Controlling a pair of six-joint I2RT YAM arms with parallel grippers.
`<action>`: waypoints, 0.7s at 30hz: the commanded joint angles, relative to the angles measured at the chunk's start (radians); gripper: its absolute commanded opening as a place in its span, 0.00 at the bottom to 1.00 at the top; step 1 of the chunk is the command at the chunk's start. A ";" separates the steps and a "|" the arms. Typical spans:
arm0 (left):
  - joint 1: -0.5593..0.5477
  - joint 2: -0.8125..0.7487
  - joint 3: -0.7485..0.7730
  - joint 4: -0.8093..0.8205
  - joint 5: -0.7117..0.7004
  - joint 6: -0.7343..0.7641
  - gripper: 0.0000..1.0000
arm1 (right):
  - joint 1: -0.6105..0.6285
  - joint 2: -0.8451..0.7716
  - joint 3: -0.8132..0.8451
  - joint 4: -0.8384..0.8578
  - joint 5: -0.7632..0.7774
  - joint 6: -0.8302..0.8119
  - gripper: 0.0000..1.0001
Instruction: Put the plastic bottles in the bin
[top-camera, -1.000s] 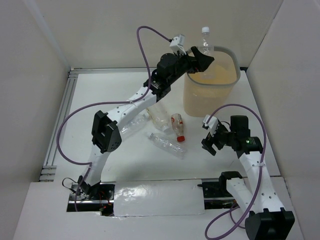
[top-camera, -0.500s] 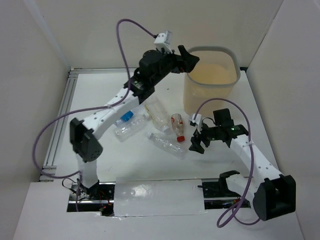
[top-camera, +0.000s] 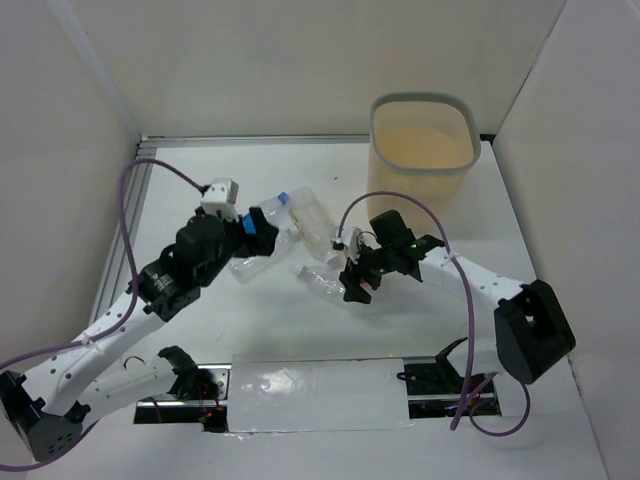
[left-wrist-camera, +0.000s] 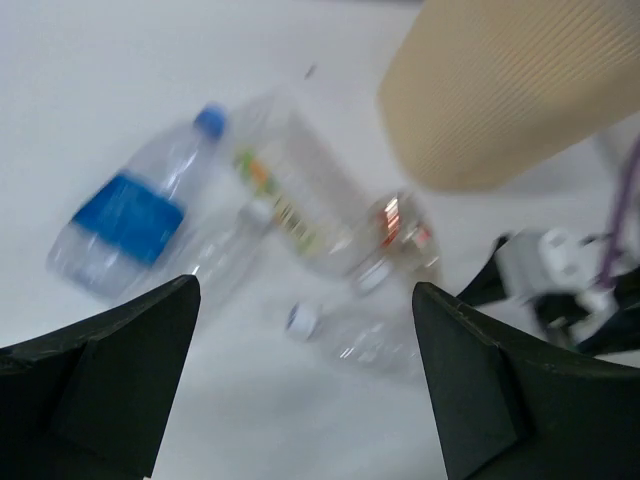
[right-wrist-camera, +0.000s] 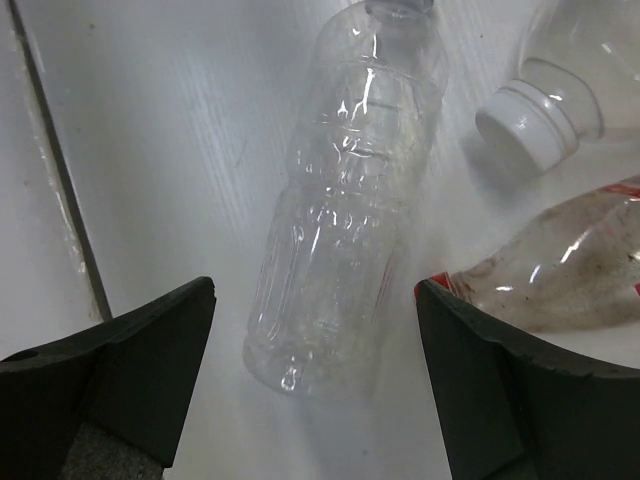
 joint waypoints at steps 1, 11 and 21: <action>0.003 -0.065 -0.103 -0.176 -0.069 -0.029 1.00 | 0.058 0.061 0.059 0.122 0.118 0.069 0.89; 0.003 -0.178 -0.199 -0.289 -0.047 0.079 1.00 | 0.189 0.251 0.050 0.194 0.338 0.122 0.81; 0.003 -0.072 -0.210 -0.185 0.034 0.318 0.84 | 0.154 0.135 0.259 -0.168 0.075 -0.058 0.21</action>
